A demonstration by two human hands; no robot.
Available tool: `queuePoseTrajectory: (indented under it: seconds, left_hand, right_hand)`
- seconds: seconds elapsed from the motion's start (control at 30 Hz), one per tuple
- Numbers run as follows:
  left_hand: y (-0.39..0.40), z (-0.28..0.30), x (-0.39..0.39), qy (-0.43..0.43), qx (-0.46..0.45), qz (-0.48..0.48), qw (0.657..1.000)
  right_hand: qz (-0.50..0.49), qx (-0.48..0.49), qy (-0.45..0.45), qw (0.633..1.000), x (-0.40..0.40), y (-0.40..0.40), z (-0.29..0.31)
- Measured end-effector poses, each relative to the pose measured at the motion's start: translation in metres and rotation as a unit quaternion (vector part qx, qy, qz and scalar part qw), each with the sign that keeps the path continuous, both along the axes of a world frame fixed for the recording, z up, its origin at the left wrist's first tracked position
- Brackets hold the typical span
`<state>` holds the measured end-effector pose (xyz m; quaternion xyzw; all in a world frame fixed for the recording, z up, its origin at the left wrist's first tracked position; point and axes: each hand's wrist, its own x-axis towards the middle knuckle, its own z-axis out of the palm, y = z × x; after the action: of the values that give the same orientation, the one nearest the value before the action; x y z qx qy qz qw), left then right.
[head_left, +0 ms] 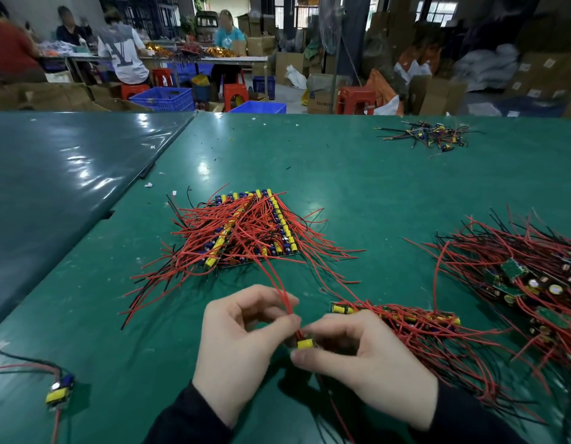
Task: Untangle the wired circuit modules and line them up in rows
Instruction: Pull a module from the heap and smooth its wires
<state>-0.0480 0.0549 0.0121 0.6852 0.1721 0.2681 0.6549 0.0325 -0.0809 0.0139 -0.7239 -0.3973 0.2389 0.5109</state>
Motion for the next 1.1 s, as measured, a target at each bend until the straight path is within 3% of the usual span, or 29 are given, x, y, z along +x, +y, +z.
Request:
queuePoseTrajectory:
  seconds: [0.1, 0.2, 0.27, 0.33, 0.43, 0.47, 0.57, 0.67, 0.83, 0.9, 1.0, 1.03, 1.07, 1.1]
  left_hand:
    - [0.009, -0.001, 0.002, 0.06, -0.209, -0.059, 0.974]
    - [0.022, -0.002, -0.001, 0.162, -0.347, -0.188, 0.904]
    - [0.029, 0.003, -0.004, 0.181, -0.382, -0.286, 0.86]
    - [0.034, 0.008, -0.005, 0.129, -0.391, -0.371, 0.832]
    - [0.041, 0.009, -0.008, -0.041, -0.435, -0.429, 0.791]
    - [0.042, 0.008, -0.006, -0.047, -0.432, -0.43, 0.791]
    - [0.038, 0.003, -0.007, 0.017, -0.282, -0.371, 0.885]
    - [0.024, 0.004, -0.007, 0.093, -0.144, -0.435, 0.884]
    - [0.01, -0.001, -0.001, -0.013, -0.157, -0.32, 0.934]
    - [0.014, 0.0, -0.001, -0.068, -0.237, -0.324, 0.913]
    - [0.019, 0.004, -0.005, -0.163, -0.359, -0.456, 0.798]
    - [0.02, 0.005, -0.007, -0.167, -0.352, -0.478, 0.787]
    - [0.02, 0.003, -0.007, -0.139, -0.319, -0.471, 0.81]
    - [0.017, 0.002, -0.006, -0.082, -0.264, -0.433, 0.858]
  right_hand:
    - [-0.067, 0.116, 0.151, 0.979, 0.002, 0.003, 0.003]
    - [-0.153, 0.214, 0.247, 0.932, 0.007, 0.003, 0.006]
    - [-0.193, 0.247, 0.279, 0.908, 0.008, 0.004, 0.009]
    - [-0.221, 0.263, 0.293, 0.892, 0.009, 0.004, 0.011]
    - [-0.227, 0.274, 0.291, 0.888, 0.009, 0.004, 0.012]
    - [-0.218, 0.279, 0.289, 0.889, 0.008, 0.004, 0.013]
    - [-0.188, 0.3, 0.277, 0.893, 0.005, 0.003, 0.011]
    - [-0.185, 0.292, 0.233, 0.909, 0.001, 0.003, 0.01]
    - [-0.223, 0.264, 0.15, 0.926, 0.002, 0.002, 0.011]
    - [-0.229, 0.281, 0.136, 0.922, 0.002, 0.003, 0.011]
    - [-0.244, 0.303, 0.131, 0.912, 0.0, 0.004, 0.01]
    - [-0.249, 0.304, 0.121, 0.912, 0.0, 0.004, 0.009]
    - [-0.252, 0.304, 0.105, 0.913, -0.001, 0.004, 0.009]
    - [-0.254, 0.303, 0.082, 0.915, -0.002, 0.004, 0.009]
